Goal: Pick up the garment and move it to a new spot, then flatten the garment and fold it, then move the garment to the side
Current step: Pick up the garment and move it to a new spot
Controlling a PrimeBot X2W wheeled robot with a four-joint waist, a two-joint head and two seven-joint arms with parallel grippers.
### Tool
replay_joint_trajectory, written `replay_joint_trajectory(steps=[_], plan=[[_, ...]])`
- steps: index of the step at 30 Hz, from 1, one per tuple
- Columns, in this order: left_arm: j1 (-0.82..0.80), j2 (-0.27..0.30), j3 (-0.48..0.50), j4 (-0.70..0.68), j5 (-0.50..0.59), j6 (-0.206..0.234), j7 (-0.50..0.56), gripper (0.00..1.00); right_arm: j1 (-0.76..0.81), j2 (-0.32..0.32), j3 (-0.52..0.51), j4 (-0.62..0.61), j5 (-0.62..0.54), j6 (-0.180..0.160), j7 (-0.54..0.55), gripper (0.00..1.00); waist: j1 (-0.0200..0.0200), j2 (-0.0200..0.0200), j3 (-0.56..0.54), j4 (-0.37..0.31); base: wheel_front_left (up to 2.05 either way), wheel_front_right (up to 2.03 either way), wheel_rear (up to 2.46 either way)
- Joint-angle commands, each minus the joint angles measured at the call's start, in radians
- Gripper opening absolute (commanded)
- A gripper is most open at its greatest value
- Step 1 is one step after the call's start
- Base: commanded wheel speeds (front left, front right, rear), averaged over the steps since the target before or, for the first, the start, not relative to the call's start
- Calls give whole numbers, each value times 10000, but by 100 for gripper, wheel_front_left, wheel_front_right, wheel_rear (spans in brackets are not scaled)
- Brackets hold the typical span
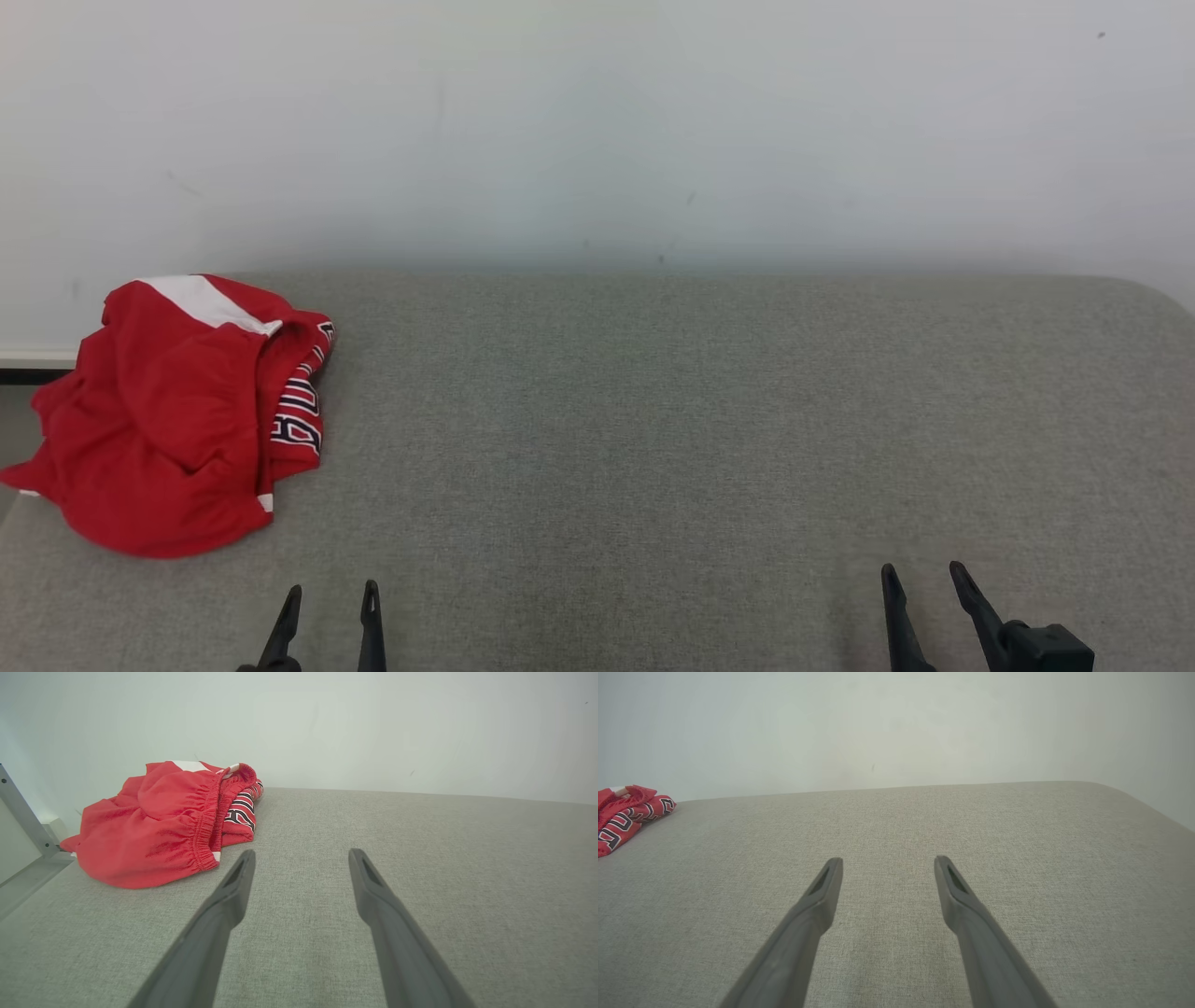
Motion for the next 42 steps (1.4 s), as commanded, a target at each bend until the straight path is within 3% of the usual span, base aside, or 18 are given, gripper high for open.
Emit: replay_joint_trajectory(steps=[1,7,25,36,42], plan=[[-10,-15,-30,-6,-39,35,-37,100,97,-25,-37,-17,26,33,-3,100,0,-1,-4,182,0,0,0],[-27,-12,40,8,38,42,-37,100,158,-25,-37,-36,47,33,-6,100,0,-1,4,1002,0,0,0],[323,193,766,-148,265,143,-37,100,151,-22,548,32,225,33,-101,100,0,-1,37,4373,0,0,0],[699,100,1454,-693,20,442,-35,100,-589,-28,1422,302,119,33,20,100,0,-1,462,4685,0,0,0],[461,51,1590,-511,-206,256,-37,100,-742,-25,1454,472,123,33,-18,100,0,-1,547,4728,0,0,0]])
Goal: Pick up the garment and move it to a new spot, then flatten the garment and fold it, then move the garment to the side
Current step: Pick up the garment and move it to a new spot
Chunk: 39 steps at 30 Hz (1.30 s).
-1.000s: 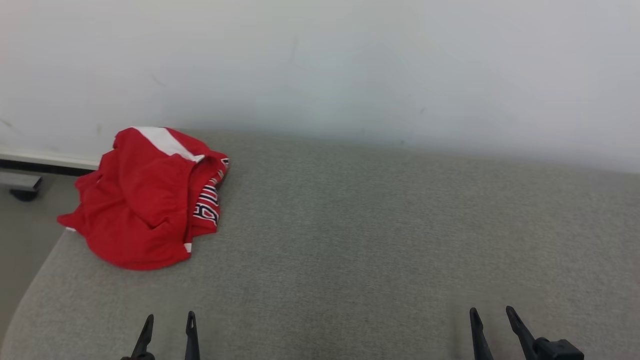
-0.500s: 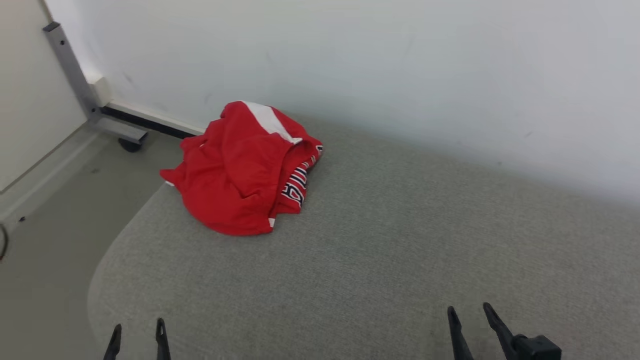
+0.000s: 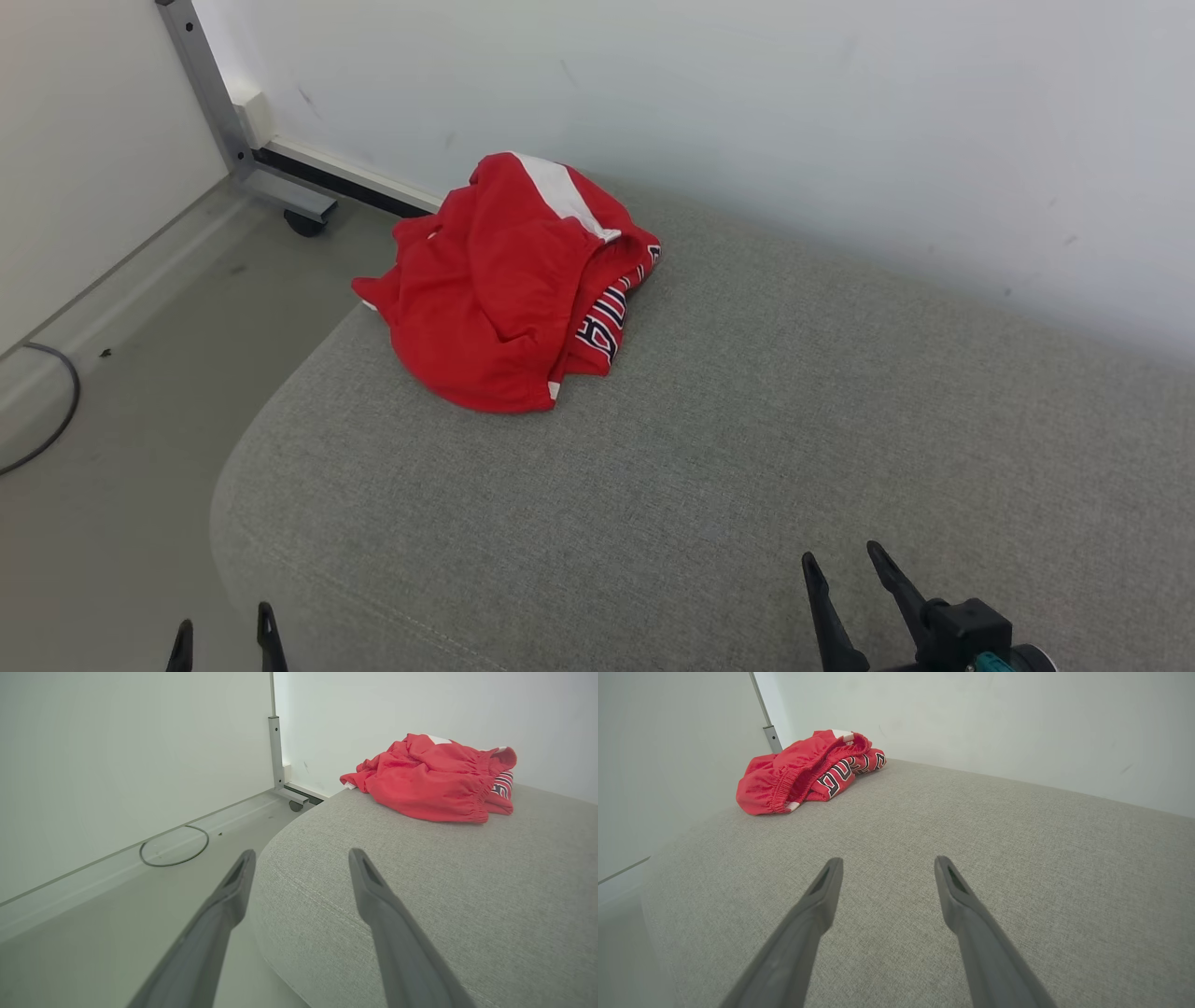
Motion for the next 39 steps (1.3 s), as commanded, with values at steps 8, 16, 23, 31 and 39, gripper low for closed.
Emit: replay_joint_trajectory(steps=[8,16,23,31,39], plan=[[-2574,9,-124,1857,-822,-626,493,100,150,-25,-301,-211,-295,34,108,100,0,0,415,31,0,0,0],[-6461,435,620,3896,-3034,-1096,3462,100,26,-34,-301,-1502,-1151,34,849,100,0,0,2029,-994,0,0,0],[-8880,1727,1153,4351,-3903,-1036,5817,100,-466,-30,-66,-2816,-1622,32,1383,100,0,0,3953,-2186,0,0,0],[-10140,2406,1724,4377,-4796,-381,8269,100,-951,-26,163,-3402,-1710,32,1321,100,0,0,5228,-2989,0,0,0],[-10064,2869,1747,3606,-4875,655,10256,100,-1125,-54,315,-3192,-1323,21,1018,100,0,0,5798,-3609,0,0,0]])
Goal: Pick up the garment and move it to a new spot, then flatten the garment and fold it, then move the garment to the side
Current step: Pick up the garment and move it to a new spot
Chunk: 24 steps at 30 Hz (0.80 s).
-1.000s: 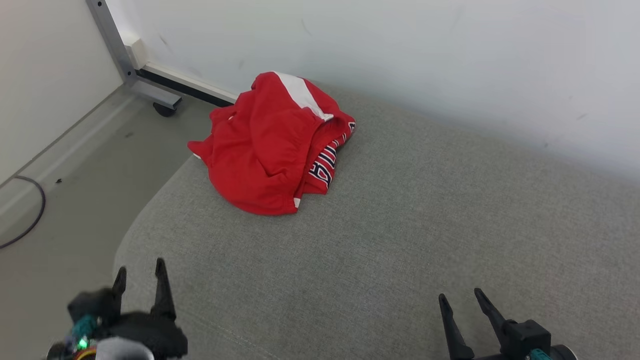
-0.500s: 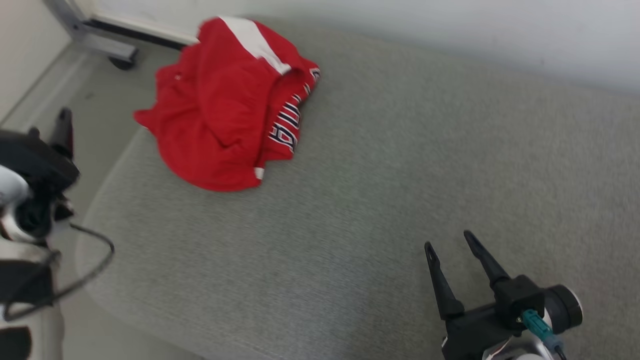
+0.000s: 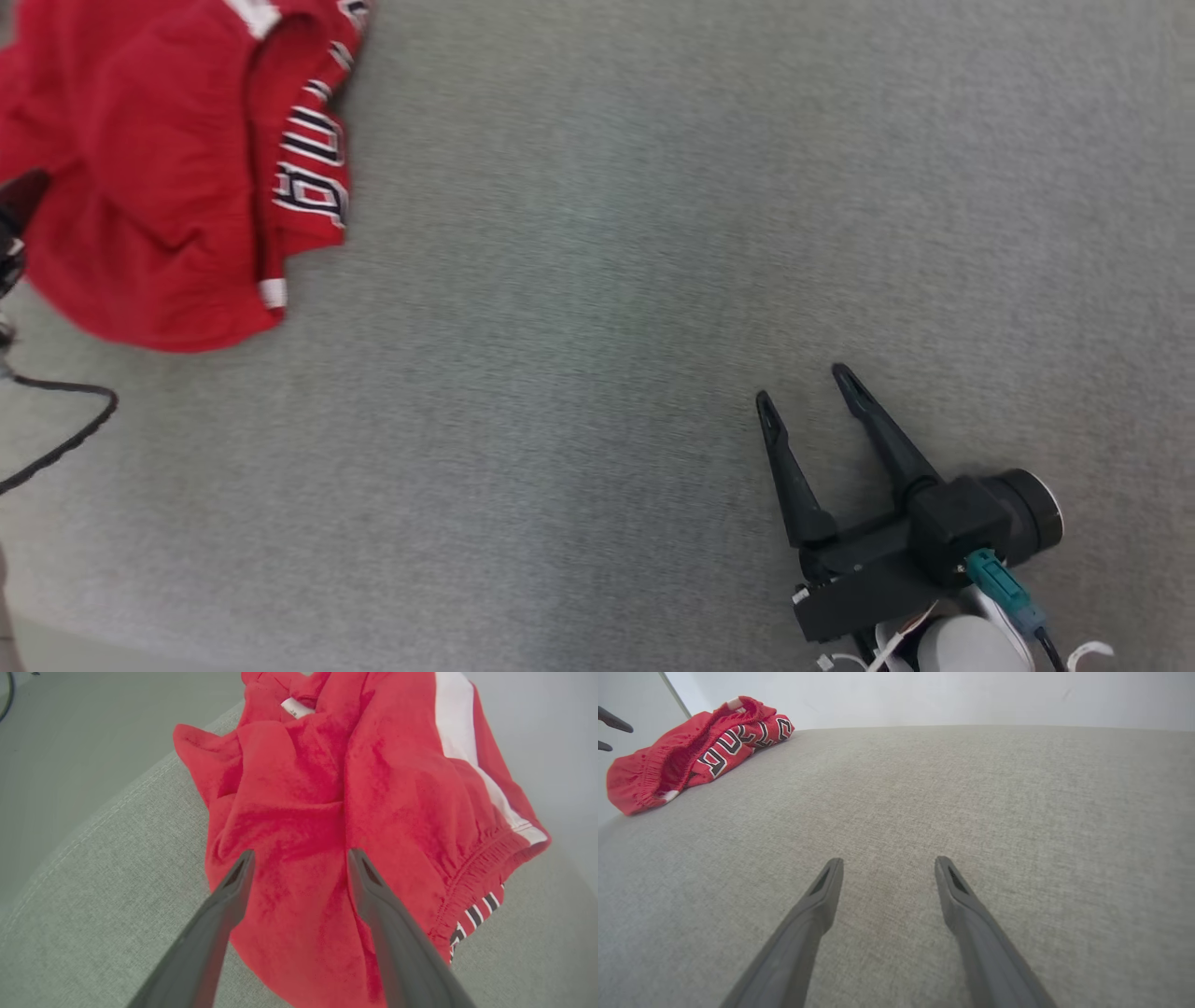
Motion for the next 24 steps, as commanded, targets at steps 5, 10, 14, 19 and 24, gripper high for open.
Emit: replay_joint_trajectory(steps=[5,10,14,19,24], plan=[[602,348,70,-658,274,743,649,100,-90,-174,-62,598,338,-17,-157,100,-2,-1,998,-1183,0,0,0],[1271,351,136,-1353,499,1386,923,33,-182,-225,-3,888,530,-33,-275,100,-2,-1,1019,-1355,0,0,0],[1554,363,149,-1953,483,1478,936,0,-266,-273,-82,1105,633,-56,-336,100,-2,-1,967,-1383,0,0,0],[1676,471,111,-2491,532,1521,986,0,-361,-278,0,1271,800,-56,-466,100,-2,-1,701,-1339,0,0,0],[1705,532,38,-2815,494,1411,1037,0,-420,-229,112,1442,990,-54,-636,100,-2,-1,202,-1230,0,0,0]])
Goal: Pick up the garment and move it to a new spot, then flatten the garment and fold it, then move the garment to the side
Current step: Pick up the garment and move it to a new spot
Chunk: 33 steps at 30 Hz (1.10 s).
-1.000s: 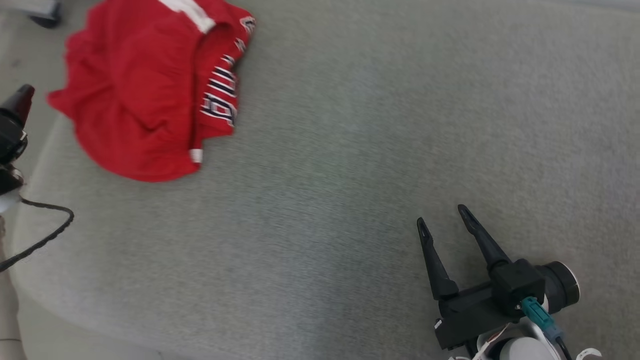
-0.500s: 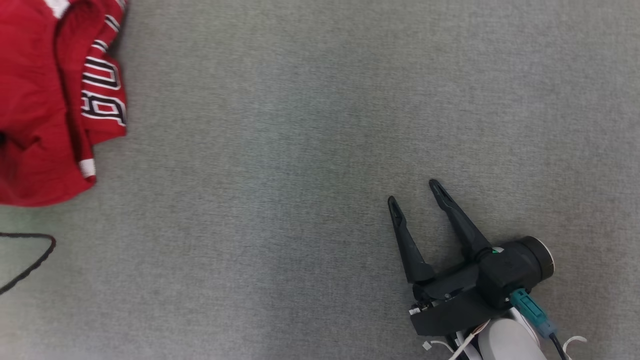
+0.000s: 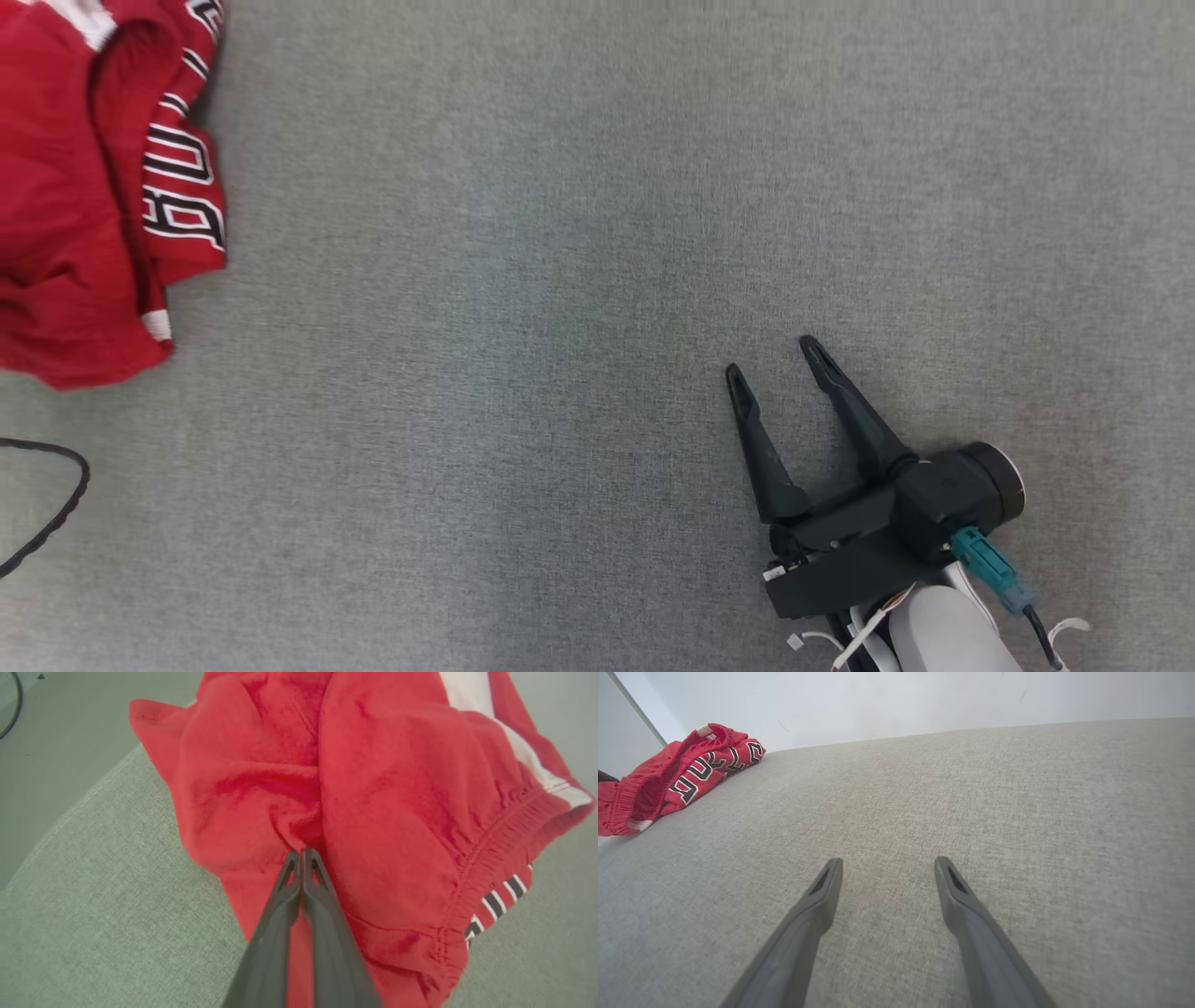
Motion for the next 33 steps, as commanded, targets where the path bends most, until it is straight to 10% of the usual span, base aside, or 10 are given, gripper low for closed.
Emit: replay_joint_trajectory(steps=[1,20,33], plan=[[65,46,-35,-130,-30,-70,-22,0,388,-375,-287,707,234,-122,112,100,0,-1,-398,112,0,0,0],[-1591,-241,-1517,-1037,42,-1170,-174,0,1251,-225,-288,1589,1531,-80,-411,100,0,-1,-4125,176,0,0,0],[-1797,-2031,-2973,-1611,-878,-2412,-542,0,2304,-226,-651,1397,1458,-80,-407,100,0,-1,-5739,-1905,0,0,0]])
